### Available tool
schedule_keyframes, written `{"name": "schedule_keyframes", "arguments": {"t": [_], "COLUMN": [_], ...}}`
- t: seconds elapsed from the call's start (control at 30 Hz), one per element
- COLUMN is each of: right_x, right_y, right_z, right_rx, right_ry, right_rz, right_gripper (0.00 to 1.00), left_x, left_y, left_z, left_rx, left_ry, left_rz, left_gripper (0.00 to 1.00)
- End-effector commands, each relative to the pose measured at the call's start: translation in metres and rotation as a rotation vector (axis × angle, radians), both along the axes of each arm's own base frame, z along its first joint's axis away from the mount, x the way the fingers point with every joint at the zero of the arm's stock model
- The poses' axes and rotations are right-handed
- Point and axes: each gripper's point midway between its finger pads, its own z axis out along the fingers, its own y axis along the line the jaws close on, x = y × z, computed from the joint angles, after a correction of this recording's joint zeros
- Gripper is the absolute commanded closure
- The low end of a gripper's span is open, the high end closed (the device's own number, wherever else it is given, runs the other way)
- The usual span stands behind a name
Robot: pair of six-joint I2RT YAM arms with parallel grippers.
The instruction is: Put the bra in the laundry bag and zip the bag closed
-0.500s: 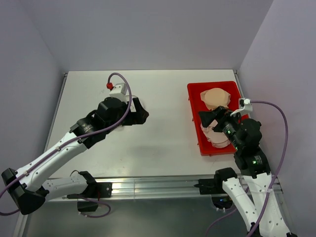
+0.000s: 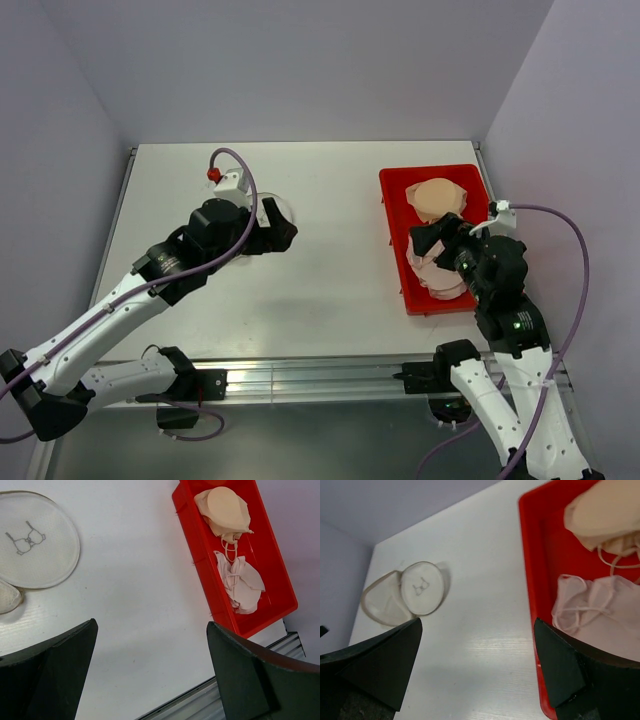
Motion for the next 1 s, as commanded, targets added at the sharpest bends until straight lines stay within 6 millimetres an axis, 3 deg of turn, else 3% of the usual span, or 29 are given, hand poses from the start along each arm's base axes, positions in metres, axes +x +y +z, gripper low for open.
{"name": "schedule_keyframes", "arguments": {"t": [0.0, 0.03, 0.13, 0.3, 0.5, 0.6, 0.73, 0.77, 0.97], "right_x": [0.006, 0.005, 0.013, 0.027, 0.042, 0.054, 0.073, 0.076, 0.086], "right_y": [-0.029, -0.044, -0.058, -0.070, -0.076, -0.081, -0.086, -0.089, -0.111], "right_z": [-0.002, -0.008, -0.026, -0.054, -0.110, -0.124, -0.122, -0.129, -0.144], "right_rx": [-0.033, -0.064, -0.089, -0.107, -0.115, -0.124, -0.125, -0.144, -0.187], "right_ry": [0.075, 0.121, 0.219, 0.320, 0.464, 0.503, 0.508, 0.541, 0.581], "right_rz": [-0.172, -0.259, -0.352, -0.406, -0.456, -0.498, -0.547, -0.566, -0.662], "right_gripper": [0.00, 0.00, 0.00, 0.00, 0.05, 0.08, 0.12, 0.13, 0.22], "left_x": [0.002, 0.003, 0.004, 0.003, 0.003, 0.001, 0.001, 0.001, 0.000], "left_y": [-0.001, -0.003, -0.005, -0.010, -0.020, -0.026, -0.031, -0.031, -0.025], "left_z": [0.008, 0.008, 0.005, 0.001, -0.010, -0.011, -0.010, -0.009, -0.005], "left_rx": [-0.008, -0.007, -0.008, -0.025, -0.040, -0.057, -0.068, -0.069, -0.071], "left_ry": [-0.033, -0.031, -0.023, -0.017, -0.009, -0.007, -0.011, -0.012, -0.034], "left_rz": [-0.005, -0.006, -0.012, -0.025, -0.063, -0.091, -0.110, -0.111, -0.096], "left_gripper": [0.02, 0.02, 0.02, 0.02, 0.02, 0.02, 0.02, 0.02, 0.01]}}
